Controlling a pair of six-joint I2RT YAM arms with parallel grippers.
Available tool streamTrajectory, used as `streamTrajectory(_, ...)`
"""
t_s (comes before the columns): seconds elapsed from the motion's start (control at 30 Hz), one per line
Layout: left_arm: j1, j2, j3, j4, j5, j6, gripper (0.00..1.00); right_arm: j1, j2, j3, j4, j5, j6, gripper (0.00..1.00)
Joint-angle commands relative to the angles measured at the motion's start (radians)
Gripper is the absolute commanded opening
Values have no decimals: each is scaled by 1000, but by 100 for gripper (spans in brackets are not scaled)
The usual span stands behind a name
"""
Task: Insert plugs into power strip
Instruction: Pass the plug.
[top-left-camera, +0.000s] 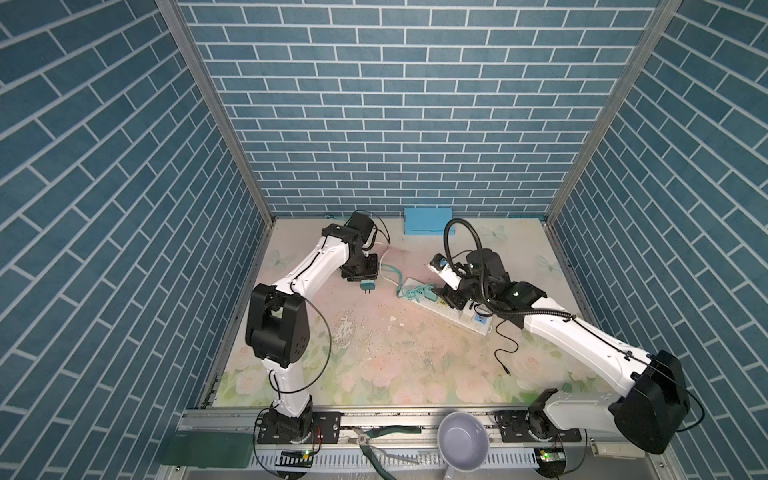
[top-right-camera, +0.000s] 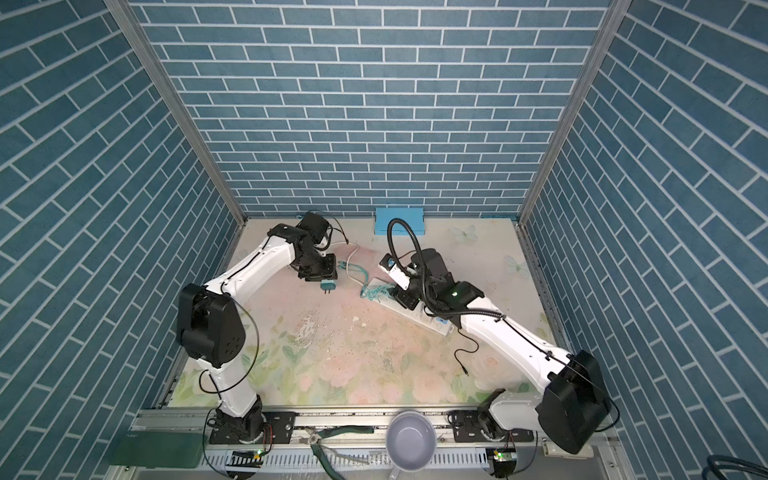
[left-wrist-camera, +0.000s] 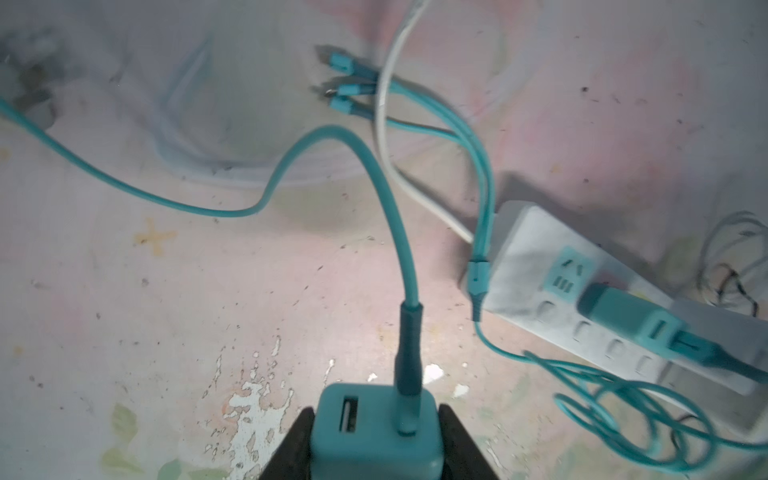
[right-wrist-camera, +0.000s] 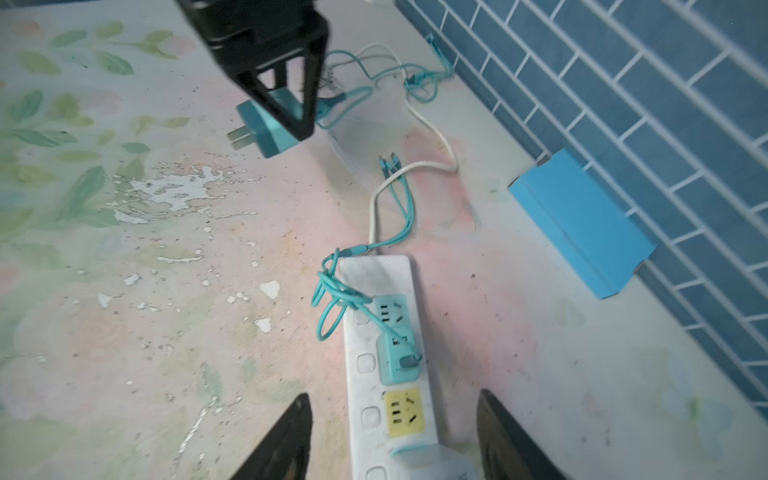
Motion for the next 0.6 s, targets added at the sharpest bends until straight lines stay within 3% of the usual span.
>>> streamTrajectory(0.0, -24, 138, 220, -251, 21, 115, 32, 72, 31, -78, 200, 278, -229, 63)
streamTrajectory(0.07, -38, 181, 309, -289, 21, 136, 33, 112, 67, -109, 290, 356, -323, 63)
streamTrajectory(0.13, -44, 214, 379, -318, 34, 140, 34, 166, 110, -154, 450, 485, -444, 62)
streamTrajectory(0.23, -54, 220, 411, -330, 40, 147, 35, 233, 167, -223, 757, 580, -638, 62)
streamTrajectory(0.43, -69, 188, 384, -324, 82, 147, 35, 339, 321, -250, 1114, 613, -945, 60)
streamTrajectory(0.57, -70, 148, 337, -297, 80, 134, 37, 394, 547, -210, 1471, 648, -1248, 61)
